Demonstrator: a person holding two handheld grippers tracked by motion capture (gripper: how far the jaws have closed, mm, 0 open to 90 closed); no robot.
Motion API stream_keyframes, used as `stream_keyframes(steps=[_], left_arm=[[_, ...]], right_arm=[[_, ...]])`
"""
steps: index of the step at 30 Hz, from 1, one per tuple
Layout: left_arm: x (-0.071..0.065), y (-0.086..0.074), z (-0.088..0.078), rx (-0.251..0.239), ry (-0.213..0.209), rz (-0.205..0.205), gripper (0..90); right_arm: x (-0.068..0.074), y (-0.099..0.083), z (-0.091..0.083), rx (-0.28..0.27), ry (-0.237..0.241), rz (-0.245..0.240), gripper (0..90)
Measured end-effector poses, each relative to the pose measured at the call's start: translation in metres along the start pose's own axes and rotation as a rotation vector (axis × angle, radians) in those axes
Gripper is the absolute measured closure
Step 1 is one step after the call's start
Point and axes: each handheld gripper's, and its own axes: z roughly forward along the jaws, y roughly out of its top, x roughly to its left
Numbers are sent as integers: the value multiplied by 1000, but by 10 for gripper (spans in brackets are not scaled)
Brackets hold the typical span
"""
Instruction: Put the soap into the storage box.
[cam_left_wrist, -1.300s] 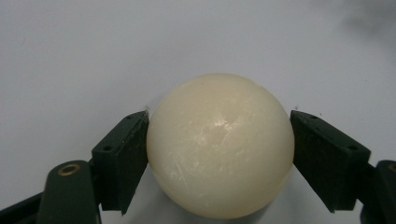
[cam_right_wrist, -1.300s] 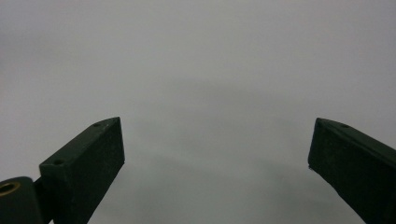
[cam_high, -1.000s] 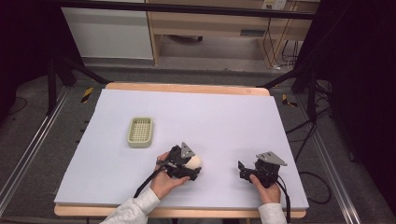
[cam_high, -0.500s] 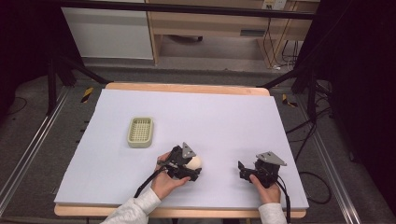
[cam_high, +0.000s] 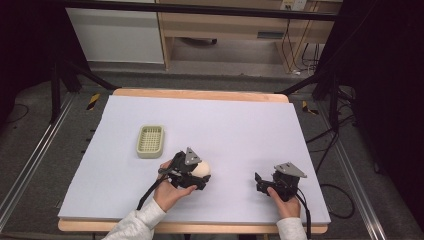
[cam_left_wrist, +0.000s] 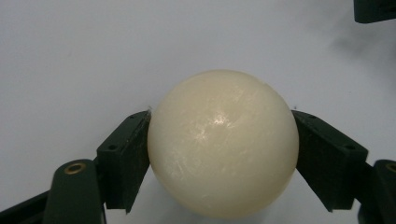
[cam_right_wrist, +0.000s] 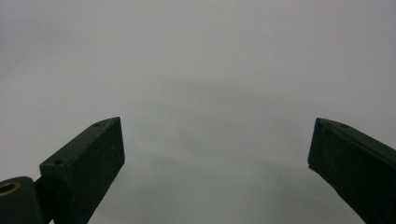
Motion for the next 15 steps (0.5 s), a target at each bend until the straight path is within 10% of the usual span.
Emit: stream_keyframes(steps=[15], left_arm=[[23,-6,-22,-23,35,-49,239]], right_arm=[[0,0,0,-2,-1,-5,42]])
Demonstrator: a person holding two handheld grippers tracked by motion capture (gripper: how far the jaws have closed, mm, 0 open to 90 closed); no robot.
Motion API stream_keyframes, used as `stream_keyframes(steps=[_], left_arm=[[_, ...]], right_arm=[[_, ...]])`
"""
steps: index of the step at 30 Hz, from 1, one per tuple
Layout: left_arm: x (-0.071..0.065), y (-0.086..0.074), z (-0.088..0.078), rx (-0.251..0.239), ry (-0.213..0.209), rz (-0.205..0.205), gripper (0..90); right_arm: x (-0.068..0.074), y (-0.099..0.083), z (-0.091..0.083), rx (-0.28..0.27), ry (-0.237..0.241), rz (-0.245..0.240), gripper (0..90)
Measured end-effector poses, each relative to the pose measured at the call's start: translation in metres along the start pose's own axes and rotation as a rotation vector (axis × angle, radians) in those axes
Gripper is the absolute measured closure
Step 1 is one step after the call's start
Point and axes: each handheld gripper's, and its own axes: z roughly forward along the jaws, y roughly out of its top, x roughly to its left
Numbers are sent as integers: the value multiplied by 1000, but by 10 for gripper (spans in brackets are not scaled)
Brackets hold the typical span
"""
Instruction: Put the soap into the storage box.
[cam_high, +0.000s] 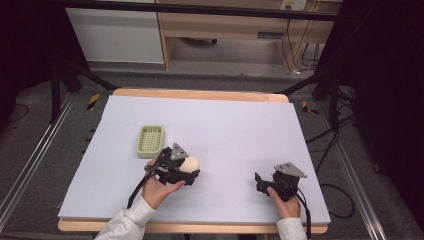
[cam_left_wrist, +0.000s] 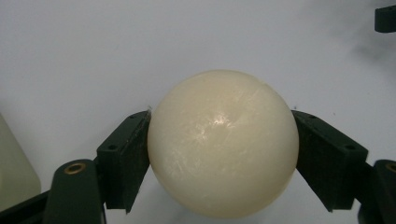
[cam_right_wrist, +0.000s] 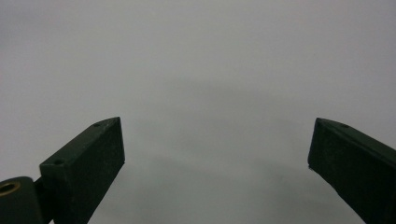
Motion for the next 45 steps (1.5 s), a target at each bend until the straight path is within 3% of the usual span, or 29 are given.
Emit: stream_keyframes(steps=[34,45], left_arm=[[51,-1,-18,-35,71,-120,239],[66,-2,-18,-19,99,-142,239]], right_arm=[[0,0,0,4,4,0,42],[0,0,0,4,5,0,42]])
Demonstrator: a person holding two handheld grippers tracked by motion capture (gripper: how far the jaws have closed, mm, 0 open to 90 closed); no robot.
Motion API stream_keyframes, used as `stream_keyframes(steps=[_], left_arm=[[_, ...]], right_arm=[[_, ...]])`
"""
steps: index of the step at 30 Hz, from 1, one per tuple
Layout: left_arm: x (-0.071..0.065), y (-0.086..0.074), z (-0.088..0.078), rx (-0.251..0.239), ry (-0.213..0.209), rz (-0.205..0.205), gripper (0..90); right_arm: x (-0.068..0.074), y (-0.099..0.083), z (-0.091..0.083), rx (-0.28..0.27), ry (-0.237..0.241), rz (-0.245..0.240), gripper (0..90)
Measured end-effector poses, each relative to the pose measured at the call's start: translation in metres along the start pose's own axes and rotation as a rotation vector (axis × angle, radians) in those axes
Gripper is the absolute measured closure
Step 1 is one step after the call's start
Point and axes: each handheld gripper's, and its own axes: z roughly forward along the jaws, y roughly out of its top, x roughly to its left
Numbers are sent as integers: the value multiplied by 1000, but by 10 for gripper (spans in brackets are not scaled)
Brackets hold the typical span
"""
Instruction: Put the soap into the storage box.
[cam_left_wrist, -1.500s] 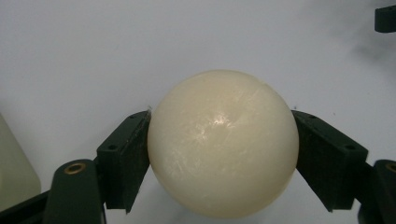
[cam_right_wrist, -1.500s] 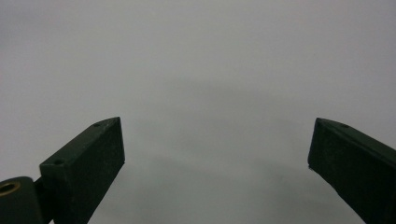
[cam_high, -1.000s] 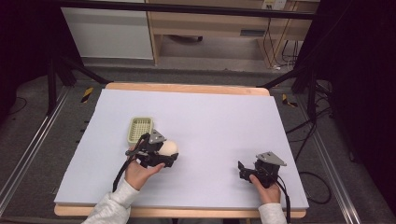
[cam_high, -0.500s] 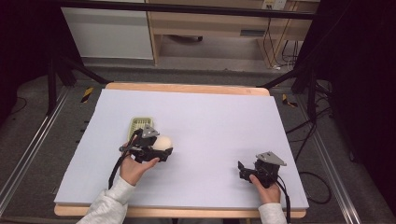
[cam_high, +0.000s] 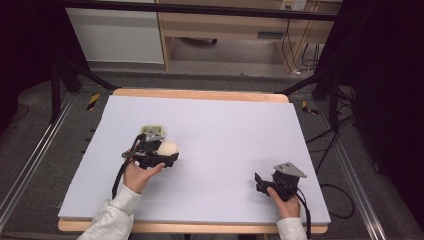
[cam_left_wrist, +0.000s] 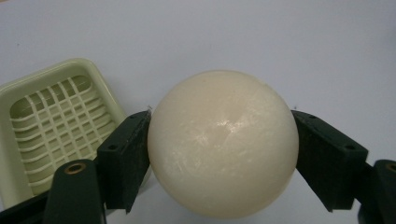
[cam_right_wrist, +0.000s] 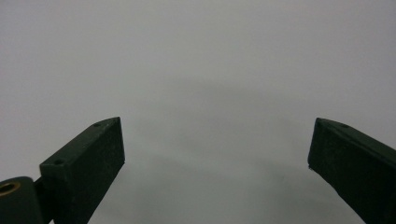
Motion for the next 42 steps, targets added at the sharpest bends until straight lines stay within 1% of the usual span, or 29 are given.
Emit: stream_keyframes(steps=[6,11,26,29,39,41,42], left_arm=[[6,1,0,2,11,-5,239],[12,3,-2,-7,21,-17,240],[36,9,-10,-37,55,-73,239],[40,9,-10,-37,59,-80,239],[54,8,-4,-22,92,-103,239],[57,7,-3,-16,99,-102,240],[58,7,-2,-17,101,-109,239]], right_arm=[[0,0,0,0,-1,0,42],[0,0,0,1,0,0,42],[0,0,1,5,1,0,42],[0,0,1,7,-1,-4,42],[0,0,1,6,-4,-6,42],[0,0,1,6,-3,-6,42],[0,0,1,5,-4,-8,42]])
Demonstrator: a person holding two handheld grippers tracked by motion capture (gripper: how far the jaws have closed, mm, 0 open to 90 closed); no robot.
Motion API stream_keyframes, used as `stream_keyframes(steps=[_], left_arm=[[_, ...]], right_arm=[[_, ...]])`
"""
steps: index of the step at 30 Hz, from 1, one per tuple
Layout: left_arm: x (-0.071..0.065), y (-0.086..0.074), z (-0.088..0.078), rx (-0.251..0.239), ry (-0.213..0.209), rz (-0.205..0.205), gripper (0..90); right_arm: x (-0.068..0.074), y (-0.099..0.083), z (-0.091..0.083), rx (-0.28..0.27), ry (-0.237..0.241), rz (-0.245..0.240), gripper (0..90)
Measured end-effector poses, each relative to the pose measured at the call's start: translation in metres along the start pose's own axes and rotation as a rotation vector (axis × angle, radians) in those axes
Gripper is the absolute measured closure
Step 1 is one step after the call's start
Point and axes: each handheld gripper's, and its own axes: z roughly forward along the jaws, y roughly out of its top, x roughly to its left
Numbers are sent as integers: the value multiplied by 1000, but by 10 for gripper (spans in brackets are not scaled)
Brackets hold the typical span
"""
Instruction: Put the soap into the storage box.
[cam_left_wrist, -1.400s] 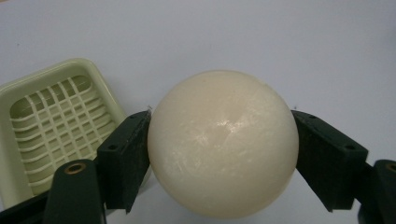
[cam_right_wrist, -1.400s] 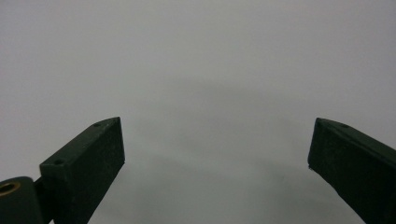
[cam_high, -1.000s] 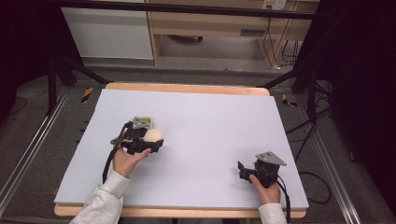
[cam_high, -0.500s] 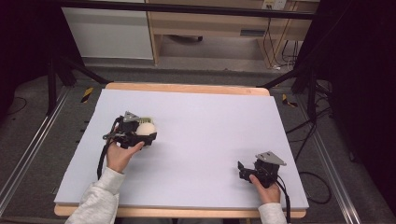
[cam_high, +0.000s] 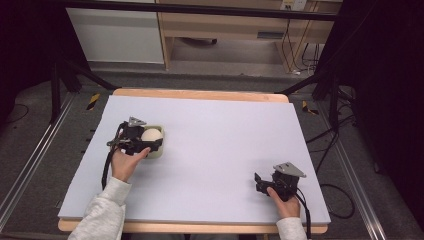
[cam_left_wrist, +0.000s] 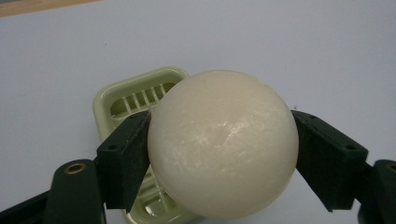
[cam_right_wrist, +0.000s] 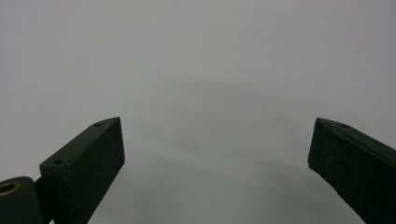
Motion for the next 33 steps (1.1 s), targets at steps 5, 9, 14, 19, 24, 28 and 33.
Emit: stream_keyframes(steps=[5,9,14,19,24,28,33], left_arm=[[7,0,3,2,13,-13,240],[12,1,7,10,22,-17,239],[16,1,11,19,38,-20,240],[22,1,13,21,50,-28,239],[27,0,18,37,63,-32,240],[28,0,21,49,65,-32,240],[28,-1,24,59,67,-28,239]], right_arm=[[0,0,0,0,0,0,42],[0,0,0,0,-2,1,42],[0,0,0,-4,-4,-1,42],[0,0,0,-1,-2,0,42],[0,0,0,-1,-2,-1,42],[0,0,0,-1,-2,0,42],[1,0,0,-3,-3,1,42]])
